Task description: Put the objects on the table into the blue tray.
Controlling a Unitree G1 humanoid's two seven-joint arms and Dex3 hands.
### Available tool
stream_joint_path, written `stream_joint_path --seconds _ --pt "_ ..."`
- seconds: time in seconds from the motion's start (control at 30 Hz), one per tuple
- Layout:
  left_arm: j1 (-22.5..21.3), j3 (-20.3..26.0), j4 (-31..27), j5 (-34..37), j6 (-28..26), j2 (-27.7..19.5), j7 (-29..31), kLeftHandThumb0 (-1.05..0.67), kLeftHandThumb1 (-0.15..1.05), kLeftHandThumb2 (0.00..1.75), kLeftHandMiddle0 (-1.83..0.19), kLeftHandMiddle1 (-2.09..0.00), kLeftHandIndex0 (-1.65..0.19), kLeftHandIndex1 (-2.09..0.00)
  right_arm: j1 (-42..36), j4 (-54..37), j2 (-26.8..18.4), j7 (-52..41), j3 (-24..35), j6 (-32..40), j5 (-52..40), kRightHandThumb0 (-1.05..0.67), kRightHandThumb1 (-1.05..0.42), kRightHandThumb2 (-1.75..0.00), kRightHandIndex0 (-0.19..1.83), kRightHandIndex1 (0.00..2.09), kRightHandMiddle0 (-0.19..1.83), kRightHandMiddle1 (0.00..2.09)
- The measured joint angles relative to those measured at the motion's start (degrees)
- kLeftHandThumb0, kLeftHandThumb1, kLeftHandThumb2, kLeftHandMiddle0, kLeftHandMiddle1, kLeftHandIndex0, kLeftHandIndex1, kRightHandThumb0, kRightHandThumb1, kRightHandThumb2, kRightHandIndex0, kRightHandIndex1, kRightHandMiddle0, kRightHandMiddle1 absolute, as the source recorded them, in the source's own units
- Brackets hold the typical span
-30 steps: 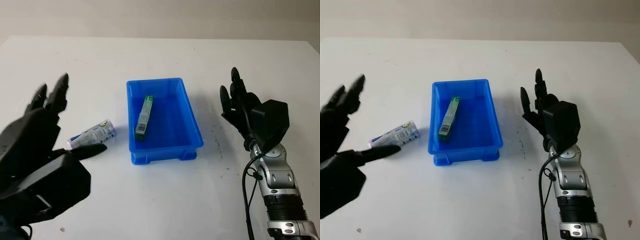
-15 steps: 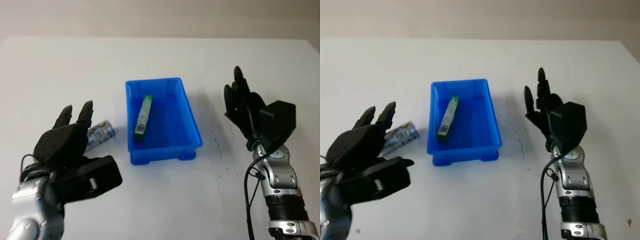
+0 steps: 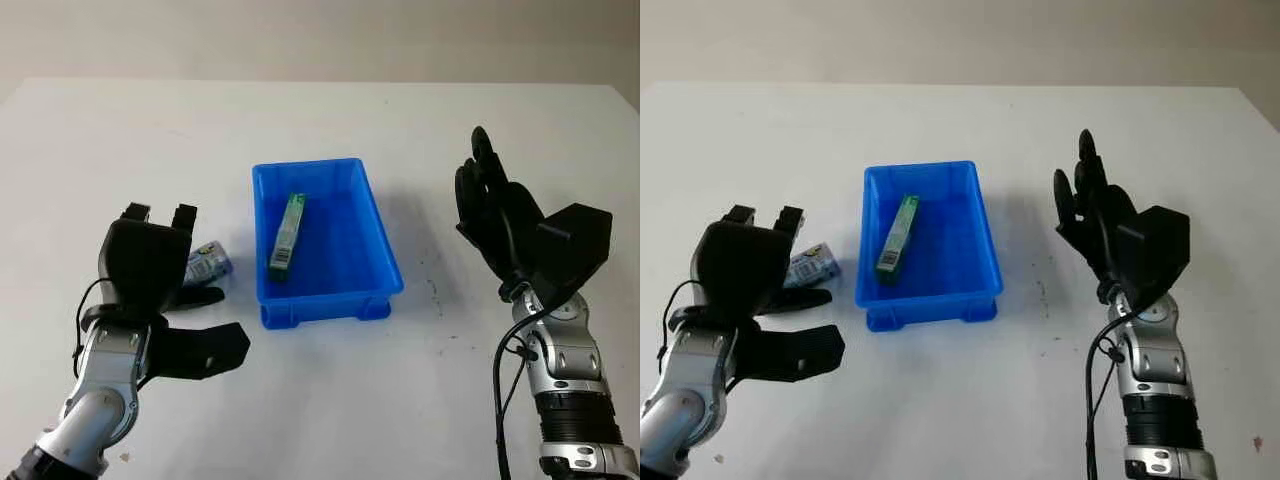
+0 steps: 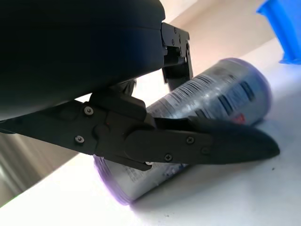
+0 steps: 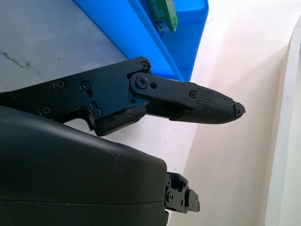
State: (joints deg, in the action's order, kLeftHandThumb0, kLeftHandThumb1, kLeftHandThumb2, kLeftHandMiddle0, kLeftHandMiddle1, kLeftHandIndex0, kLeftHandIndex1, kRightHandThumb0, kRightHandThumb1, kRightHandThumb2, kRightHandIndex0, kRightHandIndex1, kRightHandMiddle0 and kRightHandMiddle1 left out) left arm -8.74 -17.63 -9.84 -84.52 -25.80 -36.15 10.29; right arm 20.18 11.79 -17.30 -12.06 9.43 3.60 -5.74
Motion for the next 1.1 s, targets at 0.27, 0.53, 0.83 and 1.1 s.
stream_joint_path --seconds 0.27,0.53,0.83,1.1 --pt "0.0 1.8 -1.8 -0.2 3.4 -0.3 3.9 -0.5 1.05 0.41 -1.07 -2.09 -0.06 -2.09 0.0 0.0 -0.1 -0.1 0.3 0.0 0.0 -0.73 -1.05 -0.59 -0.19 0.0 -0.19 0.0" --pt "0.0 5.3 -5.2 1.5 7.1 -1.0 6.1 -0.51 1.05 0.44 -0.87 -2.09 -0.1 -2.09 0.0 0.1 -0.2 -0.4 0.4 -0.5 0.0 -0.74 -1.05 -0.59 -0.19 0.0 -0.19 0.0" --pt "-4.9 13.6 -9.8 11.0 11.2 -1.8 3.0 -0.47 1.05 0.3 -0.81 -2.09 -0.24 -2.09 0.1 0.8 -0.2 -1.0 0.5 -0.8 -0.3 -0.73 -1.05 -0.58 -0.19 0.0 -0.19 0.0" --pt "-21.6 18.5 -10.4 16.8 13.5 -1.5 -4.6 -0.48 1.05 0.2 -1.01 -2.09 -0.42 -2.06 0.4 1.7 -0.3 -1.0 0.6 -1.1 -0.3 -0.71 -1.05 -0.58 -0.19 0.0 -0.19 0.0"
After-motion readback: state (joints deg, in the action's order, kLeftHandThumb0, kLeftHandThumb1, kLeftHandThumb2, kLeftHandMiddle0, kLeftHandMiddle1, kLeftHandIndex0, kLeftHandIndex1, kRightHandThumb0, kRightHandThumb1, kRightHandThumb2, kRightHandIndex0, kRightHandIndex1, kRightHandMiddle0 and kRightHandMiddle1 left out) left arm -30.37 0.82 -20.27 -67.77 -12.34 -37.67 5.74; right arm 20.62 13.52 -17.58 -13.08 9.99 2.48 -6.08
